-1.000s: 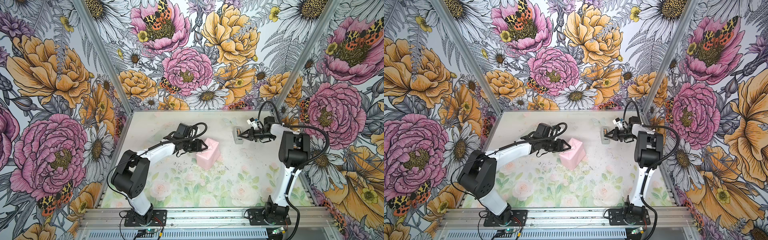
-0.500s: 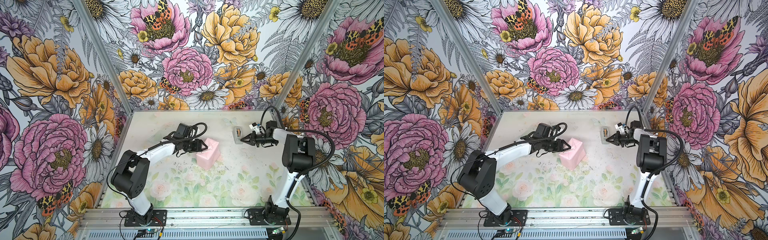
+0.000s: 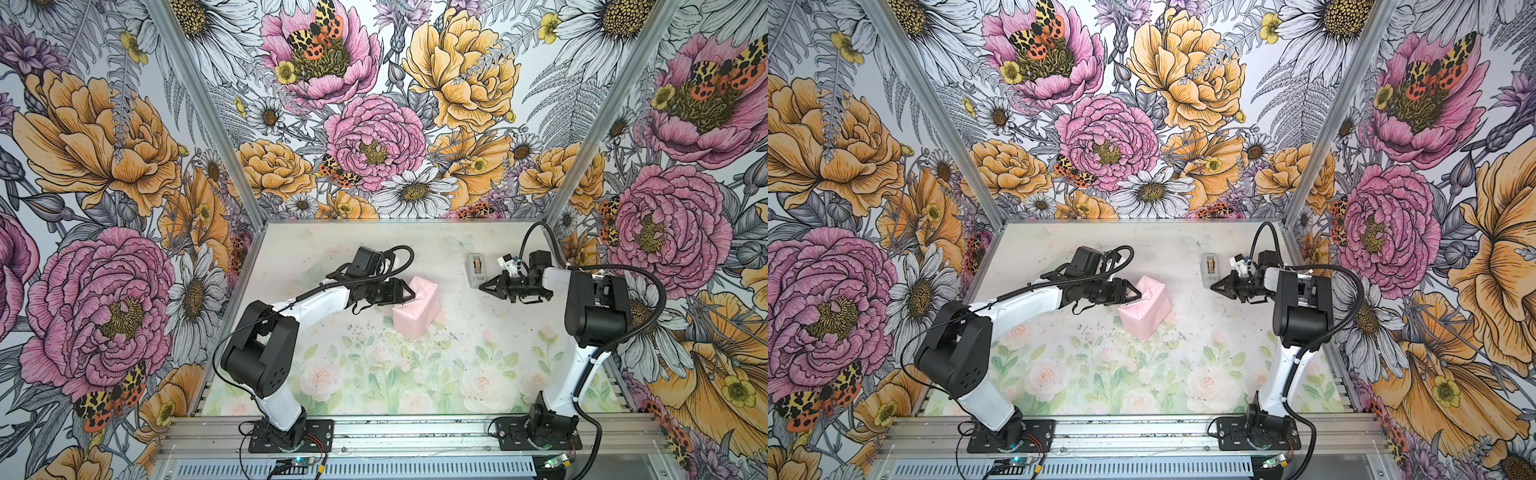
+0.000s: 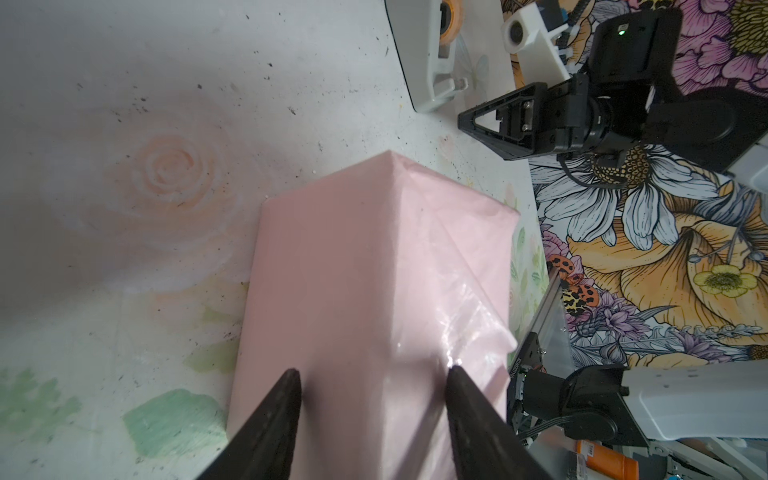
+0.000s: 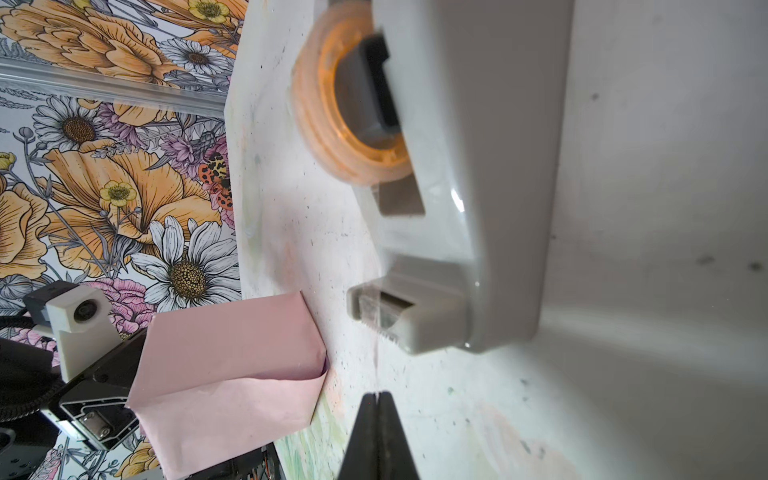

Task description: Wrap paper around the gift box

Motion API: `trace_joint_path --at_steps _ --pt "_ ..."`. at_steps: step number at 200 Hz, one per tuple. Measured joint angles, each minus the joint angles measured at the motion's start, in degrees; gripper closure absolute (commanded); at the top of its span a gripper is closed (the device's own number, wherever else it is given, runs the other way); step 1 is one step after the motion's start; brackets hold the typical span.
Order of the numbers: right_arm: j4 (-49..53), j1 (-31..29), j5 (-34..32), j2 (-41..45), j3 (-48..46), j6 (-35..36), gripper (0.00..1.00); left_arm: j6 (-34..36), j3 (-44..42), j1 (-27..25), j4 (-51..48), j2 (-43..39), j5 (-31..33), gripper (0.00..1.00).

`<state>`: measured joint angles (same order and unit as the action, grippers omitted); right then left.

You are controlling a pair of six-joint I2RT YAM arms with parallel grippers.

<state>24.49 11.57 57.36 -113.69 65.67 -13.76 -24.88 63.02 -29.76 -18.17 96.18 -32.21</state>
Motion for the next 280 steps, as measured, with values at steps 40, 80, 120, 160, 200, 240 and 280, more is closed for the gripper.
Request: trace_joint_path --at_steps 40,80,120,160,200,240,280 --pt "-3.0 -0.4 -0.8 0.0 -1.4 -1.7 1.00 0.0 -0.2 0.0 0.0 -0.2 0.1 0.43" --pt "-4.7 -0.6 -1.1 0.3 -2.4 -2.1 1.00 0.2 -0.5 0.0 0.0 -0.5 0.1 0.43" --pt "-5.1 -0.6 -1.9 4.2 -3.7 -2.4 1.00 0.4 -0.6 0.0 0.0 -0.6 0.2 0.43" --pt "-5.8 -0.8 -3.4 5.8 -4.6 -3.0 1.00 0.4 -0.9 0.0 0.0 -0.9 0.3 0.43" --pt "-7.2 -0.8 -4.2 5.8 -5.9 -3.0 1.00 0.4 -0.9 0.0 0.0 -0.9 0.4 0.43" --pt "-7.6 -0.9 -5.2 5.9 -6.3 -3.0 1.00 0.5 -1.0 0.0 0.0 -1.0 0.4 0.43" --pt "-7.9 -1.2 -6.0 5.7 -6.4 -3.5 1.00 0.9 -1.4 0.0 -0.1 -1.5 0.7 0.43"
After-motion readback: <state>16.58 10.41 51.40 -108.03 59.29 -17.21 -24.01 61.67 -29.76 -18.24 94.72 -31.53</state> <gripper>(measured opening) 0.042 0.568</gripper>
